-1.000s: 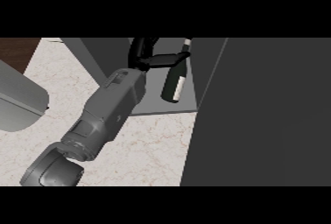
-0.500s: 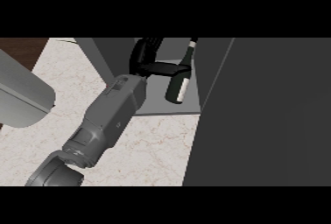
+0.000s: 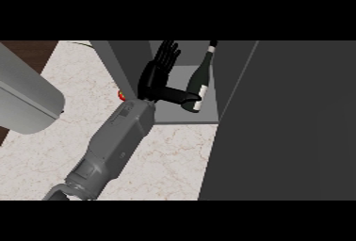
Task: Pick up the wine, place it into the cabinet and close the cabinet
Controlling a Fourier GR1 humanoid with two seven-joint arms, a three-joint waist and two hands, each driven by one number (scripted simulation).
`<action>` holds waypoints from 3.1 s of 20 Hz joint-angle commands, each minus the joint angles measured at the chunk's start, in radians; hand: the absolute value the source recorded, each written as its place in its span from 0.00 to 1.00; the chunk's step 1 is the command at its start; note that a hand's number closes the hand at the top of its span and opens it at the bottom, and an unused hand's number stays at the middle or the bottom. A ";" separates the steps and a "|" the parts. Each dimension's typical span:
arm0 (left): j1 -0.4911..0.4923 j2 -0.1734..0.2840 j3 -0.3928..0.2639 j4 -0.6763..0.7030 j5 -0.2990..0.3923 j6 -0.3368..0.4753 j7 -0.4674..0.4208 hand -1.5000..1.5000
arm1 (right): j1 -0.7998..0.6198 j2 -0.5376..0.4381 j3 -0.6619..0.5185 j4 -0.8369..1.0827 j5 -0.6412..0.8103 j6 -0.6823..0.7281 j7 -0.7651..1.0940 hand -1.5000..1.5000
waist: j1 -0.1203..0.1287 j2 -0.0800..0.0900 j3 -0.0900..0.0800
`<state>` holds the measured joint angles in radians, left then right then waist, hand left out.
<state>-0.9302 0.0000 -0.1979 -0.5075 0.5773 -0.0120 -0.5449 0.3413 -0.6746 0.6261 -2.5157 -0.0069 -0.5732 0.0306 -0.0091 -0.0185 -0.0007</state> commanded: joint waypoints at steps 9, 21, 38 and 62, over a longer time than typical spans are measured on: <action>0.405 0.000 -0.188 -0.428 0.011 0.071 0.075 0.00 | 0.077 -0.017 0.039 -0.200 0.010 -0.041 0.057 0.00 | 0.030 -0.007 0.000; 0.760 0.158 -0.194 -0.857 0.062 0.021 0.138 0.00 | 0.048 -0.118 0.000 -0.225 -0.004 0.023 0.106 0.00 | 0.020 0.009 -0.001; 0.920 0.402 0.006 -0.952 0.137 -0.153 0.085 0.00 | 0.030 -0.221 0.236 -0.224 -0.021 0.290 0.012 1.00 | 0.004 0.012 -0.002; 0.922 0.559 0.163 -0.935 0.255 -0.326 0.174 0.00 | -0.269 0.050 0.248 -0.090 -0.088 0.320 0.174 1.00 | 0.054 0.026 -0.007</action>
<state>0.0068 0.5501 -0.0432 -1.4482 0.8223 -0.3243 -0.3821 0.1421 -0.7919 0.7520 -2.4983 -0.0202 -0.2211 0.1143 0.0368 0.0048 -0.0065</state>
